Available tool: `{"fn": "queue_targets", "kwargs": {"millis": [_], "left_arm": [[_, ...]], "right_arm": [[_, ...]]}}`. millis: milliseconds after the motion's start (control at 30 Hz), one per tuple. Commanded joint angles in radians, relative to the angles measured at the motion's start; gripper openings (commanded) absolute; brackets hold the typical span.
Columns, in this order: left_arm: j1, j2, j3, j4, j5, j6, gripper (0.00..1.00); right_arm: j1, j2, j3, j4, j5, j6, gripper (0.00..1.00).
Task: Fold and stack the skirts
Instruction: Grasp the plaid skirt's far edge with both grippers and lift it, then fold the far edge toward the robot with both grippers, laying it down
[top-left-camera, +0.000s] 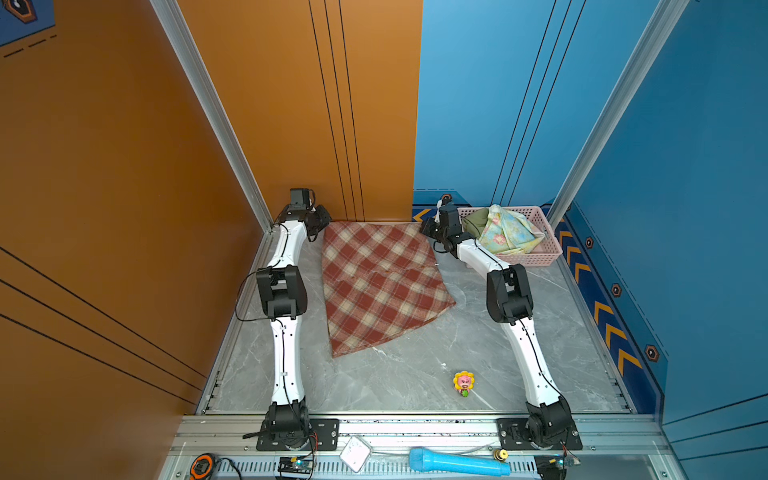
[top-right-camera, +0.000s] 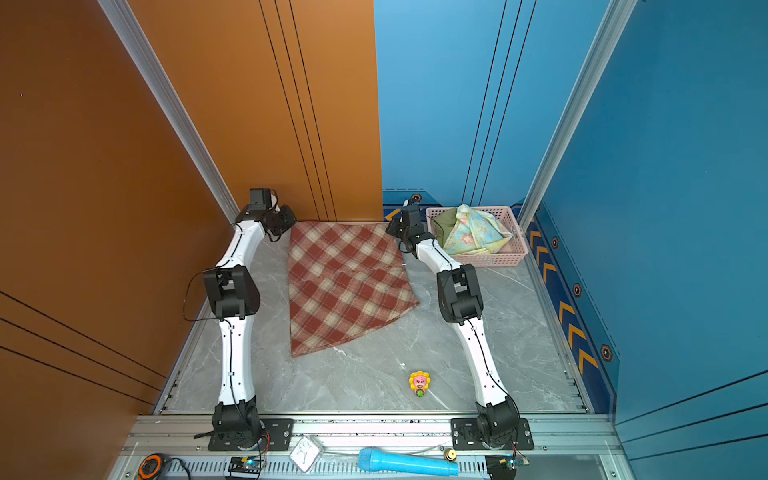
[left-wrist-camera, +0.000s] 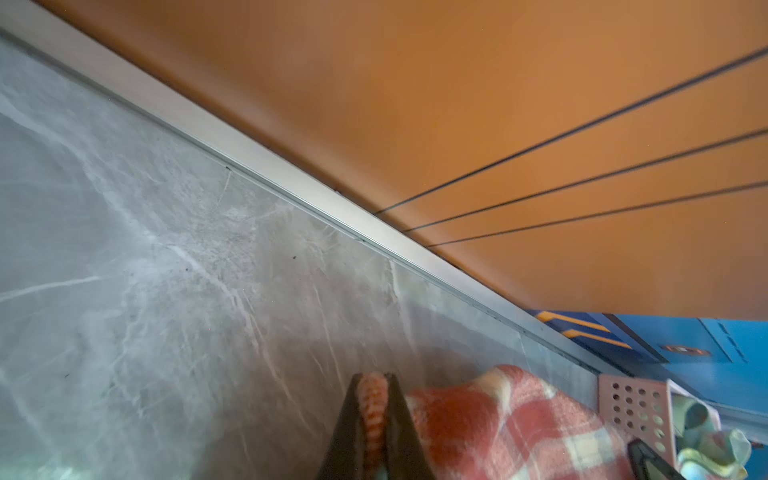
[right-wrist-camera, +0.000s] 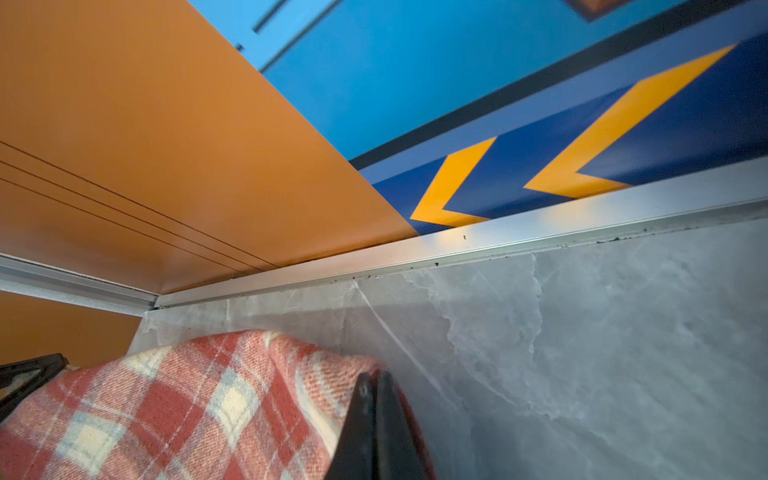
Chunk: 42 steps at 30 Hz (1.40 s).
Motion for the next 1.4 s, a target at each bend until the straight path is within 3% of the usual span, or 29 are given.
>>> {"fn": "queue_targets", "kwargs": {"millis": [0, 267, 533, 633, 700, 733, 767, 833, 900, 1133, 1367], "left_arm": [[-0.019, -0.161, -0.102, -0.015, -0.001, 0.092, 0.00], [-0.070, -0.488, -0.534, 0.015, -0.073, 0.169, 0.00], [-0.171, -0.906, -1.152, 0.233, -0.175, 0.119, 0.00], [-0.212, -1.048, -1.374, 0.290, -0.209, 0.076, 0.03], [-0.239, -1.120, -1.520, 0.315, -0.221, 0.039, 0.30], [-0.245, -1.146, -1.566, 0.321, -0.223, 0.020, 0.37], [-0.250, -1.173, -1.612, 0.327, -0.224, 0.002, 0.44], [-0.252, -1.214, -1.678, 0.324, -0.236, -0.024, 0.58], [-0.252, -1.240, -1.710, 0.299, -0.245, -0.038, 0.62], [-0.253, -1.203, -1.714, 0.233, -0.253, -0.074, 0.62], [-0.293, -1.143, -1.702, 0.215, -0.200, -0.118, 0.62]], "right_arm": [[-0.012, -0.155, -0.079, 0.101, -0.037, -0.043, 0.00], [-0.034, -0.399, -0.415, 0.220, -0.126, -0.064, 0.00], [-0.041, -0.773, -1.001, 0.392, -0.149, -0.169, 0.05], [-0.033, -0.918, -1.223, 0.426, -0.126, -0.233, 0.24], [-0.020, -1.012, -1.352, 0.424, -0.090, -0.270, 0.47], [-0.012, -1.054, -1.400, 0.413, -0.063, -0.278, 0.57], [-0.005, -1.090, -1.435, 0.400, -0.037, -0.279, 0.61], [0.014, -1.144, -1.475, 0.344, 0.025, -0.281, 0.64], [0.037, -1.166, -1.462, 0.247, 0.084, -0.273, 0.64], [0.077, -1.054, -1.236, -0.126, 0.240, -0.201, 0.62], [0.055, -0.926, -1.123, -0.228, 0.248, -0.164, 0.63]]}}
